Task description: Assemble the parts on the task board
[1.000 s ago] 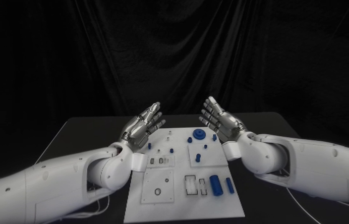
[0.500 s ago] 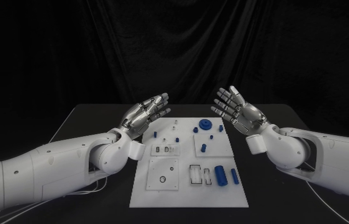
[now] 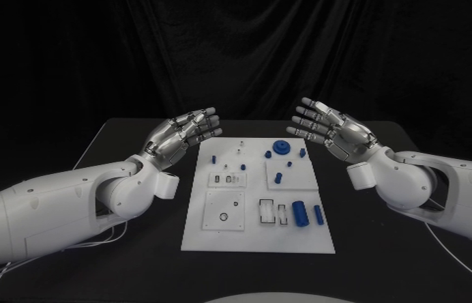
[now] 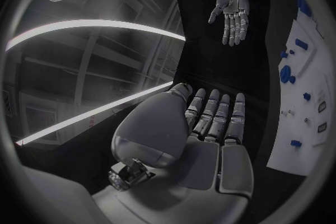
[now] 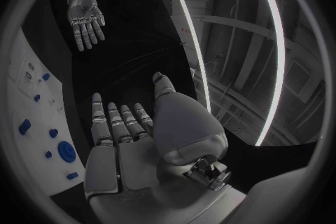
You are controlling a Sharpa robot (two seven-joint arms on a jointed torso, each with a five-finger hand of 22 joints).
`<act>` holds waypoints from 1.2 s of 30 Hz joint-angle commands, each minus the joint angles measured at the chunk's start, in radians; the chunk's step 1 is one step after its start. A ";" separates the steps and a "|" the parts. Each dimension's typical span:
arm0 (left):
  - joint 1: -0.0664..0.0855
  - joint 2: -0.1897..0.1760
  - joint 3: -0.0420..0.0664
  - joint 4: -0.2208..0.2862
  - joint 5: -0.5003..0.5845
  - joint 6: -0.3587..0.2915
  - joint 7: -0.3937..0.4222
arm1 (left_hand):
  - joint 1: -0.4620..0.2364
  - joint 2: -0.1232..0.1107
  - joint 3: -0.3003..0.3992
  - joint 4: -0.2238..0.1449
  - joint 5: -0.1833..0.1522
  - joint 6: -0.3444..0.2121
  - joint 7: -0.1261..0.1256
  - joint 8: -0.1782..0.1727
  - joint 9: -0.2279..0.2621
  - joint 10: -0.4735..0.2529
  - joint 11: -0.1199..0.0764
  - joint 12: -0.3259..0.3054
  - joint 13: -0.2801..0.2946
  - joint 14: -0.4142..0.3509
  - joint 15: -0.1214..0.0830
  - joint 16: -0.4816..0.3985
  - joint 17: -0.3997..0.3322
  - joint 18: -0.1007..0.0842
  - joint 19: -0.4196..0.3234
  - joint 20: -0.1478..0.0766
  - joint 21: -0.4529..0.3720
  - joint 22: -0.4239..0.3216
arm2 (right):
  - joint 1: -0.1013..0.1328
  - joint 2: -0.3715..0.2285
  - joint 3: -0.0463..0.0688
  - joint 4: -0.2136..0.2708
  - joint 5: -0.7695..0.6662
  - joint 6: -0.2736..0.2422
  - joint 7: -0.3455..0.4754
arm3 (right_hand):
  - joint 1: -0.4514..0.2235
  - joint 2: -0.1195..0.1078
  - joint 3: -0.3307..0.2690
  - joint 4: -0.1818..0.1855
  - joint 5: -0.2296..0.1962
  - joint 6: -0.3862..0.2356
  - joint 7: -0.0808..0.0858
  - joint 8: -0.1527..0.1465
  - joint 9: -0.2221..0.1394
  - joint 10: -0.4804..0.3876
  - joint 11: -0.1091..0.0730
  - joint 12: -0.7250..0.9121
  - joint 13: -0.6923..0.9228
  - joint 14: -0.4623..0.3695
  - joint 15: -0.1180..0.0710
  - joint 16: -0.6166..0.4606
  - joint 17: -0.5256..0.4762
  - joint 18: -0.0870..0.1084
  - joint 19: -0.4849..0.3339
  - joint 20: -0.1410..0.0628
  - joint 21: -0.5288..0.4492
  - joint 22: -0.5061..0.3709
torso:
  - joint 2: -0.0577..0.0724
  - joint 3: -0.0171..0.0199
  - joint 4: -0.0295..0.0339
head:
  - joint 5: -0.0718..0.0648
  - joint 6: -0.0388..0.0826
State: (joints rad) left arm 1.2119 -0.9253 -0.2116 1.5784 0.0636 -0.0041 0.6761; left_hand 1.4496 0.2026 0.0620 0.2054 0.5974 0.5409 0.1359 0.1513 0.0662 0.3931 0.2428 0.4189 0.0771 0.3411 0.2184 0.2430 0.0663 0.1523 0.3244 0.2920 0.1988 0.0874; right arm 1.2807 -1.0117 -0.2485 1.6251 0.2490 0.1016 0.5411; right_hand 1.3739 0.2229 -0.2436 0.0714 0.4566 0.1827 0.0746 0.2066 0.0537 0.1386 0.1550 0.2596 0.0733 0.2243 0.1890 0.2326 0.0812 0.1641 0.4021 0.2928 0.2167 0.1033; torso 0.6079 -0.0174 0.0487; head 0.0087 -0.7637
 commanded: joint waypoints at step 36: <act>0.075 -0.214 0.013 0.216 0.093 0.036 0.269 | -0.045 -0.042 0.103 -0.020 0.007 0.046 0.012 0.018 0.002 0.044 0.031 0.054 0.004 0.153 0.035 0.151 0.026 -0.044 0.137 -0.002 0.071 0.022 | 0.277 0.107 0.001 -0.035 -1.261 -0.274 -0.535 | 0.131 -0.128 0.197 -0.046 -0.145 0.541 0.058 0.255 0.070 0.595 -0.051 0.402 -0.007 1.077 -0.179 0.724 0.286 -0.052 0.944 -0.178 1.029 0.837 | 0.218 -0.0528 0.0296 | -0.025 0.045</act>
State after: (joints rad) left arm 1.2849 -1.1400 -0.1987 1.7936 0.1380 0.0107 0.6787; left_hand 1.4104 0.1634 0.1579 0.1862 0.6035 0.5809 0.1482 0.1663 0.0669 0.4292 0.2719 0.4677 0.0795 0.4954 0.2484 0.3871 0.0917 0.1229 0.4531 0.2912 0.2652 0.1080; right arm 1.5555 -0.9056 -0.2475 1.5903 -0.6837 -0.1122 0.1558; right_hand 1.5038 0.1004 -0.0521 0.0242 0.3120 0.7202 0.1322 0.4660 0.1240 0.7299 0.1035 0.6669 0.0669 1.3003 0.0096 0.9538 0.3719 0.1241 1.3414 0.1136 1.2347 0.9253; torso 0.8065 -0.0608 0.0708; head -0.0117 -0.7256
